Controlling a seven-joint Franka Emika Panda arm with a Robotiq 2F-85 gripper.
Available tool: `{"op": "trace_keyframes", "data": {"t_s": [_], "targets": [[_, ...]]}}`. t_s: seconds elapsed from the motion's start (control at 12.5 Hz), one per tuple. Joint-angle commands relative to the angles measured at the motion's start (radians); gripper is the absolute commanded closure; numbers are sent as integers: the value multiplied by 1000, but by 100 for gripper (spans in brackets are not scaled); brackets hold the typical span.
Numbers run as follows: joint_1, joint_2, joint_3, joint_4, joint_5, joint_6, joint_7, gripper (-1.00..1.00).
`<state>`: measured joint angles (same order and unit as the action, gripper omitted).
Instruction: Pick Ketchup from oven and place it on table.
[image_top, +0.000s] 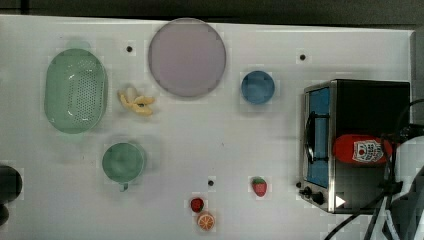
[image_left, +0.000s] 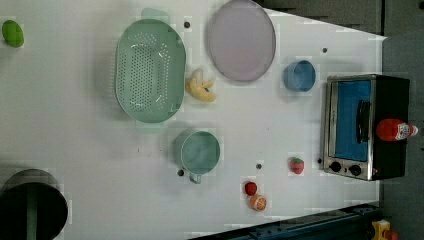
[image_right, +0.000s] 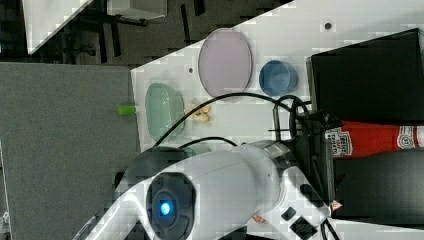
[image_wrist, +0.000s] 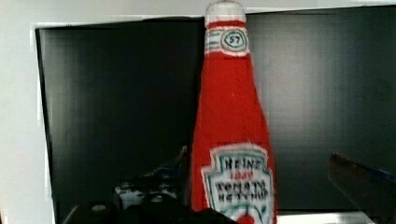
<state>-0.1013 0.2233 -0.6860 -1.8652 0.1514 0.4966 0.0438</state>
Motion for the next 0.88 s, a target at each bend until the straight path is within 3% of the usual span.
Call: {"op": "trace_keyframes", "data": {"t_s": [0.08,0.48,0.56,0.64,0.88], "targets": [[41,48,4,11,28,48,7,-100],[31,115,6,-1,69,51,7,-100],[31,115,7,-6,71,51,7,-49],[32,112,8,-3,71,51,7,-26],[38,97,7,23,67,50,6,-21]]}}
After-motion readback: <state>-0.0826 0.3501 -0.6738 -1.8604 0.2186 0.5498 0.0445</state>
